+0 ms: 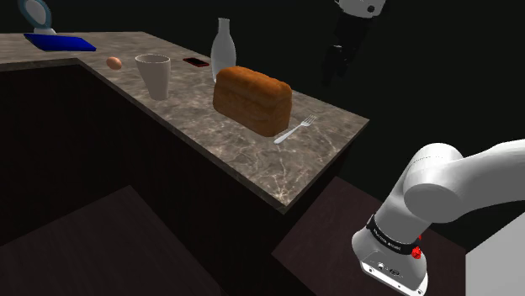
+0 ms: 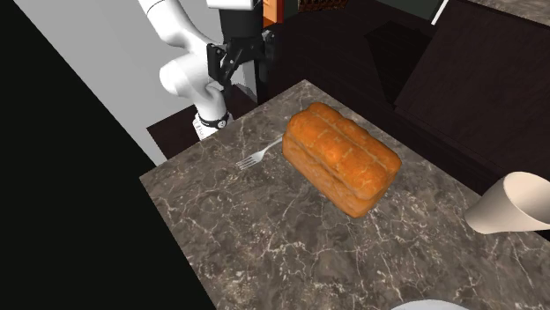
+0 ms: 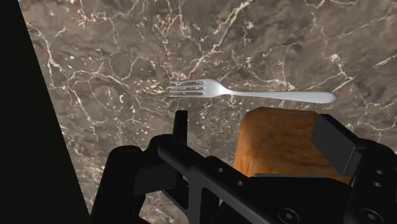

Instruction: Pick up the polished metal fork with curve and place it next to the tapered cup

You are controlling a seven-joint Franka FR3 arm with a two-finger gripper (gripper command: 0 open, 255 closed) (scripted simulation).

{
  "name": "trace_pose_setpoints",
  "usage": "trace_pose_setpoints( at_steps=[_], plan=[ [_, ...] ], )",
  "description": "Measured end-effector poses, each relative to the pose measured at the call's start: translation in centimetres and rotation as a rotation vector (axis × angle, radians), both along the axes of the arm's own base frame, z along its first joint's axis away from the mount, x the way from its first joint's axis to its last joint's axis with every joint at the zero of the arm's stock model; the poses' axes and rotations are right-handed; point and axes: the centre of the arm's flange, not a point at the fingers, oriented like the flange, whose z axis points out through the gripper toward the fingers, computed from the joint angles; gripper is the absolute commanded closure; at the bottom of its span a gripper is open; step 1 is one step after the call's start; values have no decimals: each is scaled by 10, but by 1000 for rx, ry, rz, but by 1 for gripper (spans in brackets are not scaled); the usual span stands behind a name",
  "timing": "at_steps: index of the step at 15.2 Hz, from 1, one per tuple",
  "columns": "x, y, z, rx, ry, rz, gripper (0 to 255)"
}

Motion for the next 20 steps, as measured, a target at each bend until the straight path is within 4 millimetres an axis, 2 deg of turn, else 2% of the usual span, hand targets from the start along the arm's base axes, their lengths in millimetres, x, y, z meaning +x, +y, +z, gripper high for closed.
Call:
trace_pose_setpoints(
  at_steps=[1, 3, 9, 12, 13, 20],
  plan=[
    [0, 0, 0, 0, 0, 0, 0],
    [6, -7, -13, 1, 19, 130, 0],
    [46, -34, -81, -2, 116, 817, 0],
    [64, -33, -114, -4, 166, 1180, 0],
    [69, -32, -121, -5, 176, 1250, 0],
    [74, -30, -161, -6, 185, 1323, 0]
  ],
)
